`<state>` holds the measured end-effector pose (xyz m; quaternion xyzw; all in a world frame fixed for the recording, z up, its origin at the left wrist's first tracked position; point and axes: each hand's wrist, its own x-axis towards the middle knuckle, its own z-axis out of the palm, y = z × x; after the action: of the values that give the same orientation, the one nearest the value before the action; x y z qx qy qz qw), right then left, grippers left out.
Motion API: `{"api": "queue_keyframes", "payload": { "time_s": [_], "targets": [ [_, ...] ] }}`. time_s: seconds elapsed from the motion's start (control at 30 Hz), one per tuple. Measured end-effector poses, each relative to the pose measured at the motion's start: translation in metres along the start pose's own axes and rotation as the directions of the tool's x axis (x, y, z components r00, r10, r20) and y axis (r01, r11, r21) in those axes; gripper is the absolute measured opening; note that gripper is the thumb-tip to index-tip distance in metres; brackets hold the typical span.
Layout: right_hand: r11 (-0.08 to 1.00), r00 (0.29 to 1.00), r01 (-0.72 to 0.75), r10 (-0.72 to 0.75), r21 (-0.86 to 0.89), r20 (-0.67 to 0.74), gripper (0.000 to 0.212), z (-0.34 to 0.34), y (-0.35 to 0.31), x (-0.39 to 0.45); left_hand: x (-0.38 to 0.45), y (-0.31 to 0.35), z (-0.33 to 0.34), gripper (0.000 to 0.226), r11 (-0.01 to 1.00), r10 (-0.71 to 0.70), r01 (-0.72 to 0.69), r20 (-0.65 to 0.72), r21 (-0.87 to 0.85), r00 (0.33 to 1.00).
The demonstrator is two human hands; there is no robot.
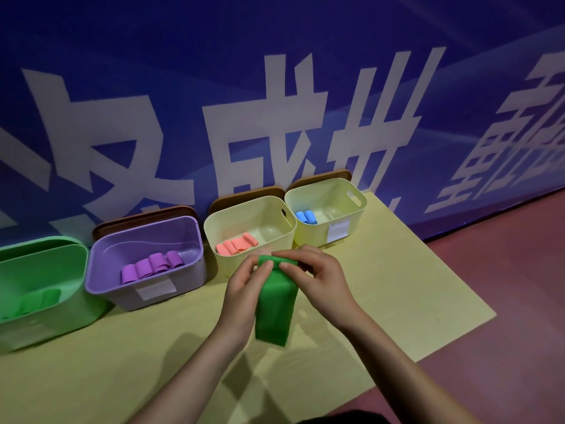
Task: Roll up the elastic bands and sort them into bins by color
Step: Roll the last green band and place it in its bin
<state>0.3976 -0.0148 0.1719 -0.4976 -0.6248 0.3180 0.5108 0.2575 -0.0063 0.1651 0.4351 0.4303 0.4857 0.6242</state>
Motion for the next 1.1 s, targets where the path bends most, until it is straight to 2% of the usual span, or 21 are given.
{"api": "queue_keyframes", "payload": {
  "time_s": [0.07,0.17,0.5,0.67,0.77,0.87,1.0,1.1],
  "targets": [
    [1.0,1.0,-0.011,0.011,0.023,-0.009,0.029,0.001,-0.001,0.004,-0.001,0.0,0.002,0.017,0.994,-0.096,0.095,-0.023,-0.06,0.995],
    [1.0,1.0,-0.007,0.007,0.019,-0.008,0.03,0.005,-0.001,0.008,-0.002,0.0,0.002,0.025,0.988,-0.156,0.155,-0.039,-0.02,0.987],
    [0.997,0.996,-0.067,0.065,0.032,0.055,0.031,0.015,0.0,0.011,-0.007,0.005,-0.004,0.023,0.993,-0.037,0.052,-0.143,0.108,0.989],
    [0.997,0.995,-0.076,0.074,0.016,0.073,0.029,0.016,0.001,0.01,-0.009,0.005,-0.004,0.021,0.994,-0.059,0.072,-0.156,0.079,0.986],
    [0.995,0.987,-0.074,0.064,0.065,0.145,0.025,0.01,-0.002,0.008,-0.009,0.004,-0.002,0.021,0.996,-0.057,0.068,-0.166,0.056,0.985],
    [0.975,0.974,-0.162,0.134,0.149,0.182,0.024,0.001,-0.002,0.004,-0.008,0.002,0.0,0.02,0.996,-0.04,0.048,-0.117,0.069,0.992],
    [0.953,0.952,-0.281,0.261,0.117,0.158,0.021,-0.002,0.004,-0.001,-0.007,0.002,0.004,0.023,0.991,-0.016,0.02,-0.03,0.131,0.999],
    [0.937,0.942,-0.314,0.287,0.156,0.173,0.015,-0.004,0.003,-0.002,-0.006,0.004,0.004,0.022,0.981,0.014,-0.016,0.011,0.192,1.0]
  ]
}}
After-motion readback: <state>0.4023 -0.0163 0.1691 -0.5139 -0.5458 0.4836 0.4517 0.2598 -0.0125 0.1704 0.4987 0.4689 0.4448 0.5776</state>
